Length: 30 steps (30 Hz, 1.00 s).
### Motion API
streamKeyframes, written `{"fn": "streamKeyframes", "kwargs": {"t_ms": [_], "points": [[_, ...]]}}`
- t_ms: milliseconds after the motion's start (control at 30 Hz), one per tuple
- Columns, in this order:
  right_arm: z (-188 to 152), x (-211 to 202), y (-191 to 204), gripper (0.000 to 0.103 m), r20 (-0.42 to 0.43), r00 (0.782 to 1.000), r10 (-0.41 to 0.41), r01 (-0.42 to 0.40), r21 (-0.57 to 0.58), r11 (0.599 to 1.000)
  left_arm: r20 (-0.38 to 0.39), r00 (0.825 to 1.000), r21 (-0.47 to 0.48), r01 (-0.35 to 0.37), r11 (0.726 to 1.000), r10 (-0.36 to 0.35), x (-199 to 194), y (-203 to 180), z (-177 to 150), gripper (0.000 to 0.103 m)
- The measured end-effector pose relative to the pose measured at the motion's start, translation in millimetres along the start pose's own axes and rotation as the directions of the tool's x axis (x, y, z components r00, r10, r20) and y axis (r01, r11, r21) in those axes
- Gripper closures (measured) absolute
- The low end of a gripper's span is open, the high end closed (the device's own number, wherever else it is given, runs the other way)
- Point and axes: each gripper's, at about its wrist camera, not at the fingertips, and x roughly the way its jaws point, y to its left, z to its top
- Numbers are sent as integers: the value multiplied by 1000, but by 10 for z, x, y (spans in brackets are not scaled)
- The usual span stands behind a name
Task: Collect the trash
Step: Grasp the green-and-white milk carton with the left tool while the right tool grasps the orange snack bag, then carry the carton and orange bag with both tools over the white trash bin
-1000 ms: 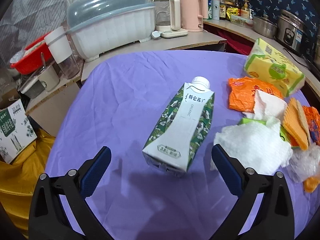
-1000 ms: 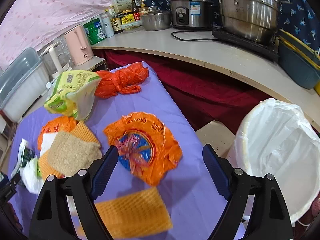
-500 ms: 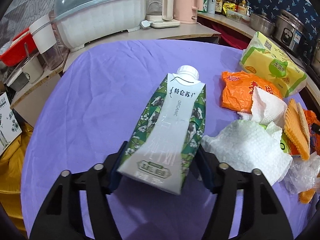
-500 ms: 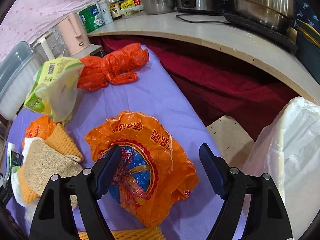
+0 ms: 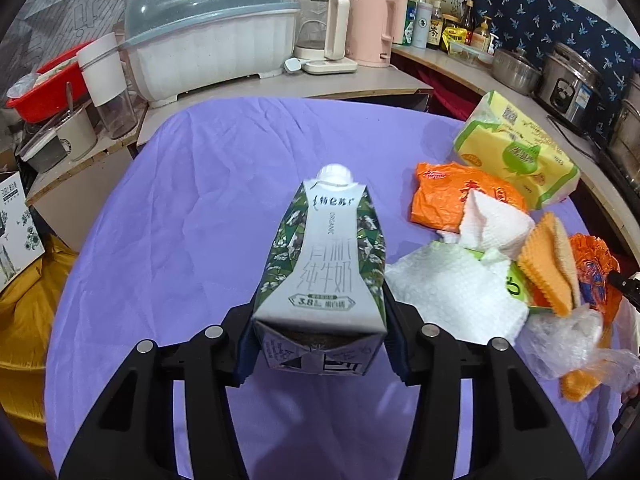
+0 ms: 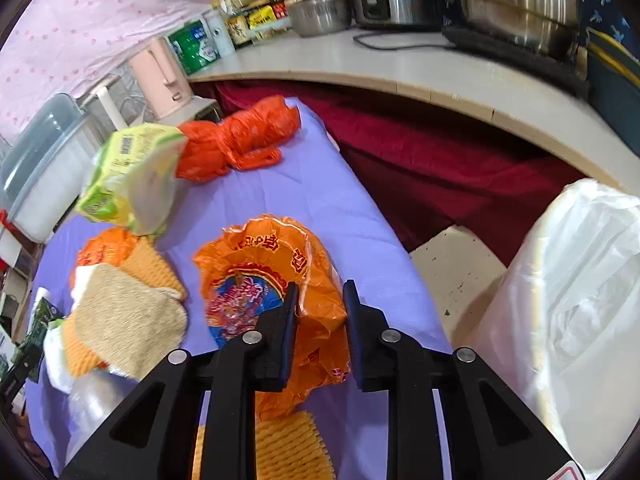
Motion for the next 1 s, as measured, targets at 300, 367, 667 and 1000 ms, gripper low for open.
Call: {"fn": "streamKeyframes", "kwargs": {"t_ms": [300, 367, 667, 1000], "points": [[77, -645, -79, 83, 112, 993, 19, -21, 17, 1000, 77, 997, 0, 8, 1000, -8, -553, -30, 5, 56], [89, -776, -94, 83, 130, 991, 25, -27, 16, 1000, 92, 996, 0, 18, 1000, -18, -678, -44, 10, 56], [6, -1526, -294, 83, 243, 970, 13, -21, 32, 999, 142, 985, 65, 95, 993, -103, -1228, -377, -55, 56], [-230, -2071, -954, 83, 291, 955, -52, 15, 129, 992, 149, 956, 201, 221, 954, -253, -1676, -1173, -296, 56]]}}
